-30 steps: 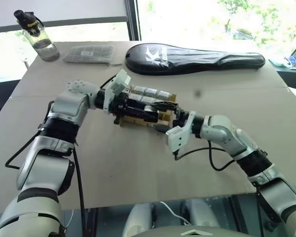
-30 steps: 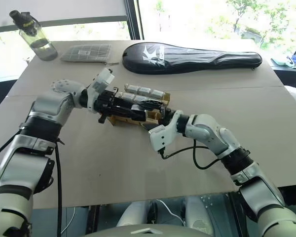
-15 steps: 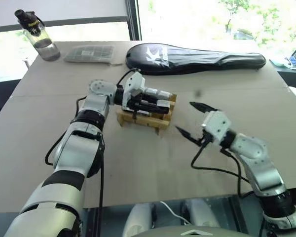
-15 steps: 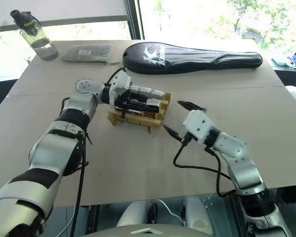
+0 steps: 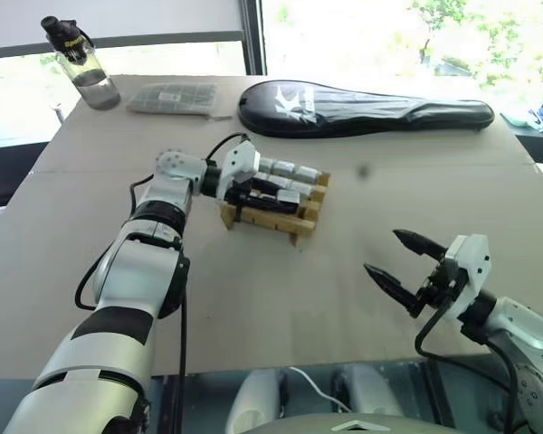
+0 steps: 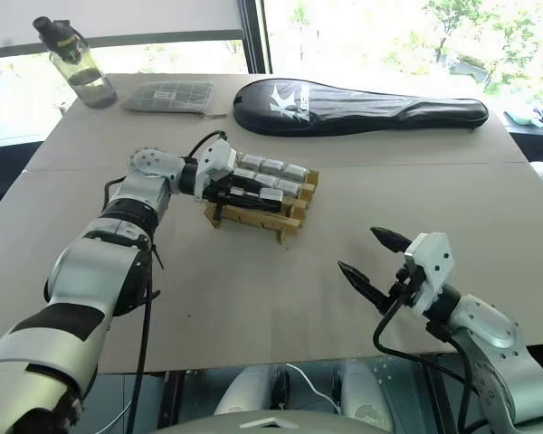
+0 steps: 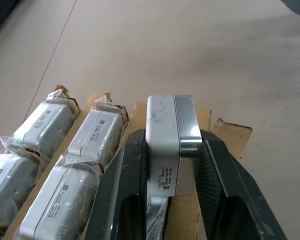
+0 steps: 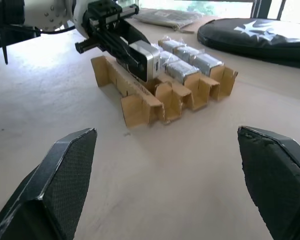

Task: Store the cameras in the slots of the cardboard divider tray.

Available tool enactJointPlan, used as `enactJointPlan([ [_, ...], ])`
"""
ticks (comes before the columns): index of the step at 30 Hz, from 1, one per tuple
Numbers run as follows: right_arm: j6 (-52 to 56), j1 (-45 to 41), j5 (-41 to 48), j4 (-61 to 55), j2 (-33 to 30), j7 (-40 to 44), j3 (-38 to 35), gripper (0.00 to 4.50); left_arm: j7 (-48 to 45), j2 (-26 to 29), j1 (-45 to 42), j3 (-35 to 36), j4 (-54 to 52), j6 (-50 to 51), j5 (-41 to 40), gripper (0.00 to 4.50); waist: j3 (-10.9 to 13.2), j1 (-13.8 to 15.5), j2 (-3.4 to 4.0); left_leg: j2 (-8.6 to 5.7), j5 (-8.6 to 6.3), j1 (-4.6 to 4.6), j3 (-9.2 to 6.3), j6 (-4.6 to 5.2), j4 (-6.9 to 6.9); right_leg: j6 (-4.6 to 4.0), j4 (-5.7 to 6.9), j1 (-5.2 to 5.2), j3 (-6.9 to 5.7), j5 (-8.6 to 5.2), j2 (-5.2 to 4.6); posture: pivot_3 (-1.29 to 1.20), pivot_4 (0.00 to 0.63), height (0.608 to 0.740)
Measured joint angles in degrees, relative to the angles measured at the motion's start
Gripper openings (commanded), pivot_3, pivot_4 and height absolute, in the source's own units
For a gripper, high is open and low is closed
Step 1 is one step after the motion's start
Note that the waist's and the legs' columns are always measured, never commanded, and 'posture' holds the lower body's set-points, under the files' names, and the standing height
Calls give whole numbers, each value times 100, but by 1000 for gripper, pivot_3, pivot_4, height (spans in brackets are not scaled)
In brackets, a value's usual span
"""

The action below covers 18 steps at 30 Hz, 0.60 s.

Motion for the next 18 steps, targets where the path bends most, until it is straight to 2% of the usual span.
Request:
enactJointPlan([
  [18,0,99,-45,-6,-3,-130,7,4479,152,-331,-84,417,177,-219,832,730,-3,8,-5,0,0,0,3,0,3,0,3,0,-2,0,1,0,150,740],
])
